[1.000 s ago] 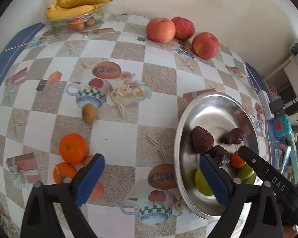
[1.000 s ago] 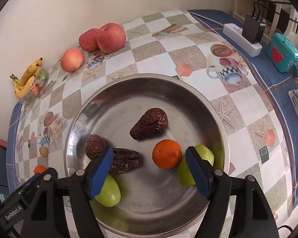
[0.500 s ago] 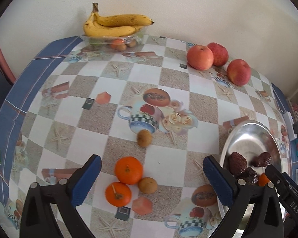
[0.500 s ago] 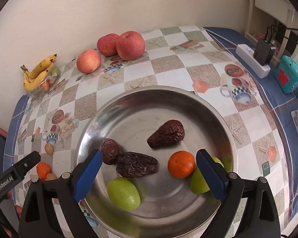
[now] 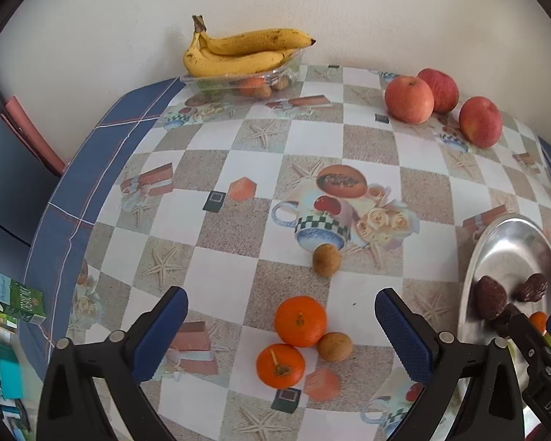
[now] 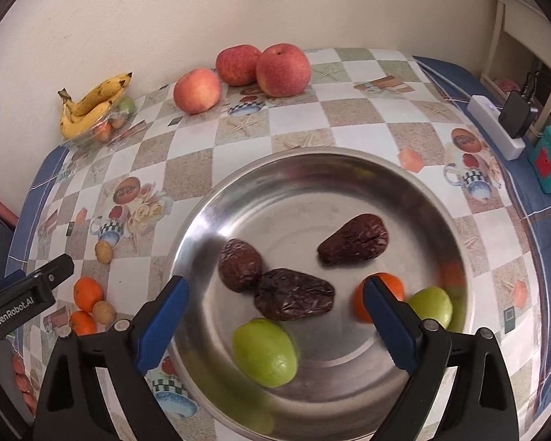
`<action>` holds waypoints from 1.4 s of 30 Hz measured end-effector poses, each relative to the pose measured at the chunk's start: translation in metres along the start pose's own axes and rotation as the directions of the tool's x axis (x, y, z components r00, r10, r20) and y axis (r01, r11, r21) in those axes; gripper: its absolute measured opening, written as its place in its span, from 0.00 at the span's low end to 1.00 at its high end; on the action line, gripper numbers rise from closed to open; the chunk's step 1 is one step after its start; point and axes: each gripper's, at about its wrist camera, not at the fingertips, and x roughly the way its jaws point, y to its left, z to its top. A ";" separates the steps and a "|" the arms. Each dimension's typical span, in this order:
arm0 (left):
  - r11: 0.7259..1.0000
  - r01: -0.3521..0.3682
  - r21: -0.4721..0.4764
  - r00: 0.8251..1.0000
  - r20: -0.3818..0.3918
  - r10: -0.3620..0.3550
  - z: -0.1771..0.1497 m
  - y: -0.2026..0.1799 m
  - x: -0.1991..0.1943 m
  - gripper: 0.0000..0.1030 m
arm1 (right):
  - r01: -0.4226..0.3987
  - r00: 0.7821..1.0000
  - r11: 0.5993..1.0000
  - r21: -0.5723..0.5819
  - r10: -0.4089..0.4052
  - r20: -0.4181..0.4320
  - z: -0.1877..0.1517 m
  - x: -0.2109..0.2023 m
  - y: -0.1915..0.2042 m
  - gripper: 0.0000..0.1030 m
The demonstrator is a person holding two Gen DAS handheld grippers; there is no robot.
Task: Organize fruits
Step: 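Open the left tool over the plate to drop the green pear while the right tool releases the orange, then move both tools back toward the oranges and small brown fruit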
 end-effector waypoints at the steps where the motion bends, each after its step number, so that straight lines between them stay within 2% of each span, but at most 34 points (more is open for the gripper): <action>1: 1.000 -0.005 0.000 1.000 -0.007 0.005 -0.001 0.004 0.002 1.00 | -0.010 1.000 1.000 -0.005 0.010 -0.006 -0.001 0.001 0.004 0.93; 4: 0.999 -0.023 -0.028 1.000 -0.015 0.022 -0.002 0.021 0.006 1.00 | -0.038 0.999 0.999 -0.029 0.037 -0.024 -0.004 0.005 0.018 0.93; 14: 0.975 0.012 -0.220 1.000 -0.002 -0.013 -0.005 0.084 0.011 1.00 | -0.159 0.986 0.983 -0.095 0.154 -0.059 -0.015 0.006 0.076 0.92; 19: 0.954 0.065 -0.293 0.998 0.001 -0.068 -0.011 0.102 0.011 1.00 | -0.210 0.977 0.965 -0.160 0.202 -0.064 -0.018 0.006 0.109 0.92; 21: 0.944 0.108 -0.311 0.993 -0.006 -0.115 -0.013 0.105 0.013 1.00 | -0.233 0.972 0.954 -0.187 0.223 -0.074 -0.021 0.009 0.121 0.83; 22: 0.938 0.119 -0.326 0.991 -0.013 -0.130 -0.015 0.106 0.014 1.00 | -0.242 0.970 0.950 -0.197 0.230 -0.081 -0.023 0.011 0.126 0.74; 23: 0.931 0.127 -0.343 0.990 -0.021 -0.143 -0.016 0.107 0.016 1.00 | -0.250 0.968 0.946 -0.206 0.237 -0.088 -0.024 0.014 0.130 0.70; 25: 0.928 0.136 -0.348 0.986 -0.043 -0.160 -0.018 0.104 0.022 1.00 | -0.258 0.965 0.940 -0.221 0.240 -0.103 -0.027 0.020 0.136 0.69; 28: 0.923 0.151 -0.354 0.980 -0.070 -0.187 -0.021 0.098 0.029 0.99 | -0.260 0.964 0.933 -0.251 0.235 -0.123 -0.032 0.029 0.144 0.52; 37: 0.888 0.221 -0.403 0.950 -0.118 -0.290 -0.029 0.091 0.044 0.86 | -0.259 0.961 0.924 -0.281 0.218 -0.169 -0.040 0.049 0.154 0.41; 38: 0.888 0.224 -0.403 0.948 -0.121 -0.294 -0.029 0.090 0.045 0.83 | -0.257 0.962 0.924 -0.283 0.215 -0.171 -0.041 0.051 0.154 0.39; 42: 0.890 0.223 -0.397 0.948 -0.124 -0.293 -0.029 0.088 0.045 0.83 | -0.272 0.956 0.923 -0.273 0.228 -0.184 -0.041 0.056 0.155 0.28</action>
